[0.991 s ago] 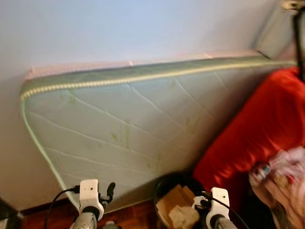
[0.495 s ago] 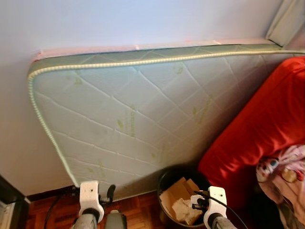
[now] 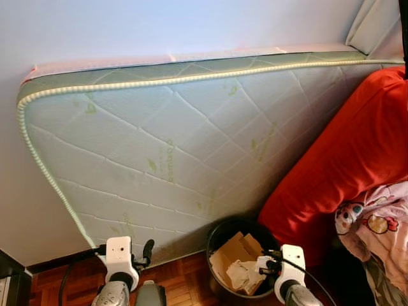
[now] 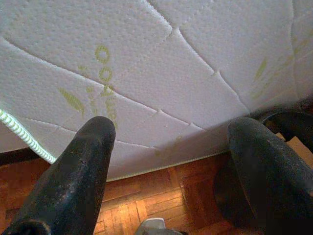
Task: Clean up the room
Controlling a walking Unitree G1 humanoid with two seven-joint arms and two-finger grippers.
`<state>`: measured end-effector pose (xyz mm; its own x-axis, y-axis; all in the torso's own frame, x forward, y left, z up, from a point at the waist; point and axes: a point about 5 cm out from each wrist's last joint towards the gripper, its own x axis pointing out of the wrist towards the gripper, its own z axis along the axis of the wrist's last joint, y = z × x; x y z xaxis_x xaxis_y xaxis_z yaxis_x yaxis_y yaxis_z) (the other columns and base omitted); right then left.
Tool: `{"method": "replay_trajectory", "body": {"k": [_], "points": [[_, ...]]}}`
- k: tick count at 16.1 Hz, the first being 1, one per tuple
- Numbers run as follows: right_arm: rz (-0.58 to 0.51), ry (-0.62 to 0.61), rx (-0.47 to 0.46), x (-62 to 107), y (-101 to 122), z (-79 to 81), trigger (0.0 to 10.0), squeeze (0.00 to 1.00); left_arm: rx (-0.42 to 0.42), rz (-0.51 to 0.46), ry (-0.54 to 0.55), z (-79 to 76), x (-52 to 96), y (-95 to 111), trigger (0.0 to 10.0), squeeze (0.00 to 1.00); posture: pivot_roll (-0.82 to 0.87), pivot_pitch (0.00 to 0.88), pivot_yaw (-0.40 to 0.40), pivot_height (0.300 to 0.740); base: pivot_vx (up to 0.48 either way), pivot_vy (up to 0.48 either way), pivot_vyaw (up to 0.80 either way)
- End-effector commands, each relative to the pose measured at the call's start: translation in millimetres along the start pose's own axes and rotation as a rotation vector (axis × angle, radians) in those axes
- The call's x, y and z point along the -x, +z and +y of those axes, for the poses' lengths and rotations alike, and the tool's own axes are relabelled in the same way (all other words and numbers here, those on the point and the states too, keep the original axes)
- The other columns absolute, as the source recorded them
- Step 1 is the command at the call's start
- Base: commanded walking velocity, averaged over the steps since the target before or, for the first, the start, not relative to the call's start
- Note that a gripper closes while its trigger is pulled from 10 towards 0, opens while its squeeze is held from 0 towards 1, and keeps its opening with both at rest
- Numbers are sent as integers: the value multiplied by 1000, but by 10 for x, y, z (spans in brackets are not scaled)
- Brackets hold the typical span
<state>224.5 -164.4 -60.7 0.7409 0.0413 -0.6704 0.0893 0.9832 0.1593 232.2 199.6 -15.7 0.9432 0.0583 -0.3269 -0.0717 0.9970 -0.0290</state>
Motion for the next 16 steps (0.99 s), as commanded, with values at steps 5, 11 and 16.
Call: {"method": "replay_trajectory", "body": {"k": [5,11,16], "points": [[2,-4,-2,-5,8,5,10000,0,12,17,-2,-25,48,-41,10000,0,156,79,-121,652,103,0,0],[-7,9,6,-19,52,29,10000,0,10,22,-10,-40,87,-54,10000,0,163,100,-121,652,295,0,0],[-3,38,38,-34,74,86,10000,0,15,18,0,-19,131,-55,10000,0,174,121,-123,652,245,0,0]]}}
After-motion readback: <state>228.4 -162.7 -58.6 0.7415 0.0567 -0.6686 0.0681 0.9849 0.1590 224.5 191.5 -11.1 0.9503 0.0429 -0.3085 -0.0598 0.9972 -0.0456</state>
